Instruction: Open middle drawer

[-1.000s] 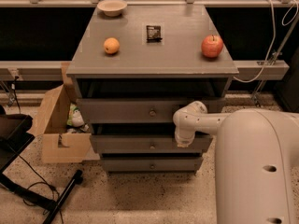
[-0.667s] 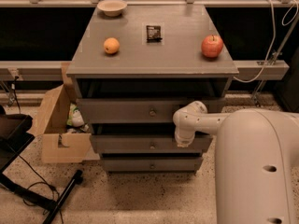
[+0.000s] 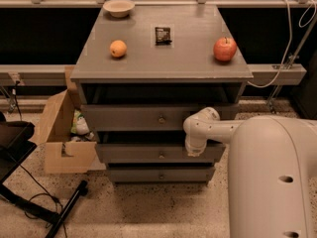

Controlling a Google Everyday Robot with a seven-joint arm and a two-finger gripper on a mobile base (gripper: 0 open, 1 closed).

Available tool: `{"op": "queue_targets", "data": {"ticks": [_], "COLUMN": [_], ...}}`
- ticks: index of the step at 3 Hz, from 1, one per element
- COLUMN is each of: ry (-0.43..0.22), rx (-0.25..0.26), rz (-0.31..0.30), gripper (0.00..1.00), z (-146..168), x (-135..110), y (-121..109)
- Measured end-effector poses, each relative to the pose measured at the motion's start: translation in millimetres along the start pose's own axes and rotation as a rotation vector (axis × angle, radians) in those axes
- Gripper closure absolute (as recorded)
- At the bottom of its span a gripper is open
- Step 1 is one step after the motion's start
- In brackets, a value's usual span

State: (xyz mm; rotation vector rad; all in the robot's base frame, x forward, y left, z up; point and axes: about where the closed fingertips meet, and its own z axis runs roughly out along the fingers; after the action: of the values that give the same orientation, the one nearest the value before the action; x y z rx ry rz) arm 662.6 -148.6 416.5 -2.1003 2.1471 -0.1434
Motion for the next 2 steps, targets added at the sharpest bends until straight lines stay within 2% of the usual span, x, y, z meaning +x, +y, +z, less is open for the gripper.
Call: {"op": "queue_targets", "data": {"ticks": [1,2], "ry": [0.0,0.0], "rx": [0.0,0.0], "rz": [0.0,0.0], "gripper": [0.82,0.59], "z": [-0.1,-0.3], "x": [0.0,0.0], "y": [0.0,0.0]}}
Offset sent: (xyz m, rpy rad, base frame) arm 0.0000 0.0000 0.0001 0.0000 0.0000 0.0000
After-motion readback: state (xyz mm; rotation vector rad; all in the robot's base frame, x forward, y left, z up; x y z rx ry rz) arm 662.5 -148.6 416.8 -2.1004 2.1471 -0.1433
